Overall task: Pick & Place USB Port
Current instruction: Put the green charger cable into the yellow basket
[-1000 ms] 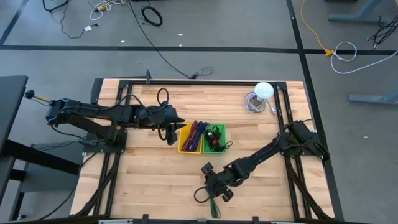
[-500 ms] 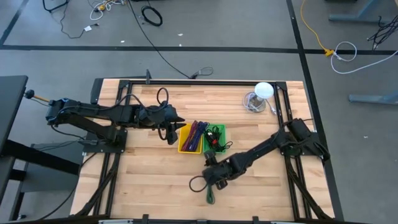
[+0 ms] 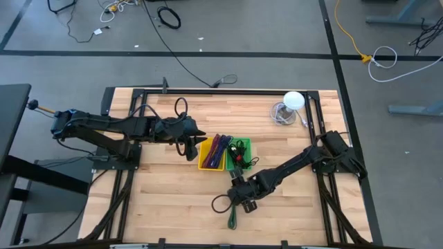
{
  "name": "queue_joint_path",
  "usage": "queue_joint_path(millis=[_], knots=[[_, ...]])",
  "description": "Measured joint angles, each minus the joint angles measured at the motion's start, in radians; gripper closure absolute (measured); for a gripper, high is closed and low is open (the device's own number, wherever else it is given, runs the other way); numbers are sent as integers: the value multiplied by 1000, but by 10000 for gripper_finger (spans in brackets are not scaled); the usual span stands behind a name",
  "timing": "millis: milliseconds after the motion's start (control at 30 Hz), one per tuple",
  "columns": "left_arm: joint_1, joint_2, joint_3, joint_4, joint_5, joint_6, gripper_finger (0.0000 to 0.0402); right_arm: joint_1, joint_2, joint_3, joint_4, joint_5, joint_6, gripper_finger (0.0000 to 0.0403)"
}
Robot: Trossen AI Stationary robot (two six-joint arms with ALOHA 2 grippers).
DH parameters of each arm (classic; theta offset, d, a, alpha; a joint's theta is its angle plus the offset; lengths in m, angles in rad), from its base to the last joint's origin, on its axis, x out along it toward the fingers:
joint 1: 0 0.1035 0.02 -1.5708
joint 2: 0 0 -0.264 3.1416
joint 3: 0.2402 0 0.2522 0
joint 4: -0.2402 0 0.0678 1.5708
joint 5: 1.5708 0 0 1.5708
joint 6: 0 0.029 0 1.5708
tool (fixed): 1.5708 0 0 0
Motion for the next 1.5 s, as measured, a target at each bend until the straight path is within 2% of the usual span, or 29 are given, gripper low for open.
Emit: queue_joint_path(millis=[267,367,500,700,867,1100,1367,1500], knots=[[0,0,0,0,0,0,306,0,2,0,-26,-48,8,272],[0,0,0,0,0,0,305,-6,4,0,-32,-50,22,313],[0,0,0,0,0,0,305,-9,4,0,-41,-54,21,388],[0,0,0,0,0,-12,305,-10,-6,-2,-47,-50,22,399],[0,0,0,0,5,-26,306,-9,-70,-6,-54,-41,26,401],[0,0,0,0,15,-77,305,-9,-239,-4,-79,128,30,402],[0,0,0,18,124,-136,306,-18,-431,-2,-151,505,-35,403],[0,0,0,23,185,-190,305,-44,-467,-2,-137,617,-137,403]])
